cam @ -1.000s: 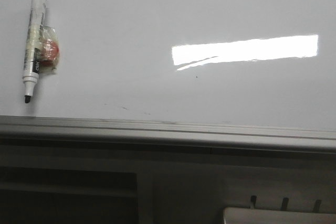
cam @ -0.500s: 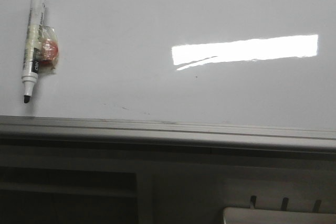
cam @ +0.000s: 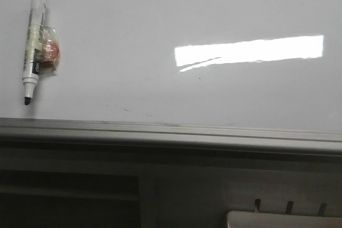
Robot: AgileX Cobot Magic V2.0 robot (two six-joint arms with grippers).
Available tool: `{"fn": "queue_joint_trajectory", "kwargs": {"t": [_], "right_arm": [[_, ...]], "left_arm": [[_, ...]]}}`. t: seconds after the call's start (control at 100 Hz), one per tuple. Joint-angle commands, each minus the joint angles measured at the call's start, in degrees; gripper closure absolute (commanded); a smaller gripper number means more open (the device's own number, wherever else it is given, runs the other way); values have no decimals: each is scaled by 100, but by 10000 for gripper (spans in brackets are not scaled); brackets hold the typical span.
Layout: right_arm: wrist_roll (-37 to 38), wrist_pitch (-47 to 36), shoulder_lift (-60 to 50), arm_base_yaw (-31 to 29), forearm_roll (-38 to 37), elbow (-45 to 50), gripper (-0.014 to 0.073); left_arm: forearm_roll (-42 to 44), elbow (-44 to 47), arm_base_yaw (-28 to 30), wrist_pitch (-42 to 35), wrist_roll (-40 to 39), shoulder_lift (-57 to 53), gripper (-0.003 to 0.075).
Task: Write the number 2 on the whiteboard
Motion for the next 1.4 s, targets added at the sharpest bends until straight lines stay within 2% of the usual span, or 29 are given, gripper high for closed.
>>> {"fn": "queue_joint_trajectory", "kwargs": {"t": [0.0, 0.17, 0.26, 0.31, 0.41, 0.5, 0.57, 0.66, 0.76, 0.91, 1.07, 1.14, 1.23, 1.39], "right_arm": [[16, 425, 402, -28, 248, -541, 664], [16, 337, 622, -28, 489, -603, 664], [16, 319, 622, 19, 489, -603, 664], [16, 238, 622, 74, 489, -593, 664], [16, 234, 611, 284, 396, -517, 664], [16, 231, 603, 575, 396, -401, 664], [16, 161, 603, 791, 396, -351, 664], [16, 45, 603, 1057, 408, -361, 664], [16, 11, 603, 1278, 408, -361, 664], [16, -49, 603, 1568, 408, -361, 664], [16, -49, 603, 1726, 408, -361, 664], [16, -49, 603, 1739, 408, -361, 664], [16, -49, 603, 1739, 408, -361, 664], [16, -49, 603, 1739, 408, -361, 664]], "left_arm": [[-193, -522, -15, -174, 0, 304, 741], [-240, -637, -15, -54, 0, 508, 740], [-632, -637, -25, 6, 46, 510, 724], [-983, -637, -66, -4, 350, 510, 682], [-1483, -610, -200, -24, 1417, 510, 544], [-1589, -440, -261, -400, 1614, 510, 432], [-1627, -310, -262, -716, 1628, 510, 393], [-1643, -281, -335, -617, 1934, 510, 391], [-1644, -281, -570, -555, 2663, 510, 391], [-1684, -281, -1058, -545, 3046, 657, 391], [-1770, -281, -1637, -735, 3069, 1387, 391], [-1898, -292, -1869, -1062, 3069, 1818, 391], [-2497, -346, -2189, -1528, 3069, 2338, 391], [-2541, -493, -2870, -1862, 3069, 3081, 391]]}}
